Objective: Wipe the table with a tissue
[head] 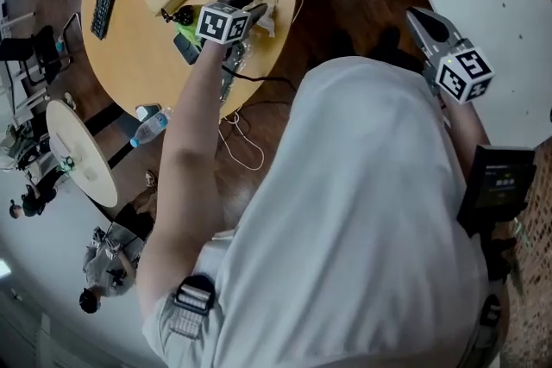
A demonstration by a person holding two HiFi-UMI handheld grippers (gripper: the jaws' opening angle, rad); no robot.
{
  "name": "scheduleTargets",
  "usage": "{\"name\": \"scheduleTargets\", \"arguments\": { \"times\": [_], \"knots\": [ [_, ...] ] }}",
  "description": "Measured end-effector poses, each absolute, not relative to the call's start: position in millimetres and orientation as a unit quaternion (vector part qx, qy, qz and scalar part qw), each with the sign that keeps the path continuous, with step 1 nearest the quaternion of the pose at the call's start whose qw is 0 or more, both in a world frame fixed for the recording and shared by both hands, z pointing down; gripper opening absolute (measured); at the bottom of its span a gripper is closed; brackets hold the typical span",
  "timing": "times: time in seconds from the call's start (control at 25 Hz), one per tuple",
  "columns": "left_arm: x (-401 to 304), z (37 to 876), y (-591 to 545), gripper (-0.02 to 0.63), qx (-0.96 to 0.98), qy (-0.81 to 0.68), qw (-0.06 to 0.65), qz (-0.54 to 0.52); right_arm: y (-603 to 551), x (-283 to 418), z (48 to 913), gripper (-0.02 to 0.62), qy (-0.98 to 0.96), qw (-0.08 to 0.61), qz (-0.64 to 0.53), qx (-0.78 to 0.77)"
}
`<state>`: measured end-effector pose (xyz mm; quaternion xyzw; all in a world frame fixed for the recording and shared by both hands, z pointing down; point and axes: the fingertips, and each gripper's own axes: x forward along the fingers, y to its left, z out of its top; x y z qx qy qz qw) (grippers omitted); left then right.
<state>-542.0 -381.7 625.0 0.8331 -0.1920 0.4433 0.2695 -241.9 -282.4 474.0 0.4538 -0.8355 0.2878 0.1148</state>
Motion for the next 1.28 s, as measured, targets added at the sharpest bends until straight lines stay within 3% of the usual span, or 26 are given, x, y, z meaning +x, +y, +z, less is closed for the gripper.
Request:
{"name": "scheduleTargets", "arguments": {
  "times": [0.12,0.36,0.68,1.0,1.28],
  "knots": [
    [-547.2,638.7,-380.9,0.207,0.810,-0.198,0.296,0.466,-278.2,-236.6,477.9,0.014,-0.828,0.112,0.293,0.465],
    [-552.9,652.4,-373.8,0.196,0.781,-0.208,0.334,0.485,-272.2,-233.3,480.6,0.014,-0.820,0.107,0.302,0.474],
    [-545.1,652.7,-361.7,0.092,0.768,-0.210,0.382,0.470,-276.6,-232.5,478.8,0.014,-0.818,0.095,0.309,0.476],
    [-539.9,622.5,-364.2,0.066,0.788,-0.260,0.450,0.330,-279.0,-232.8,477.6,0.014,-0.819,0.094,0.306,0.475],
    [-498.5,566.1,-357.3,0.066,0.835,-0.268,0.441,0.191,-281.1,-234.8,473.3,0.014,-0.822,0.090,0.301,0.476]
  ]
}}
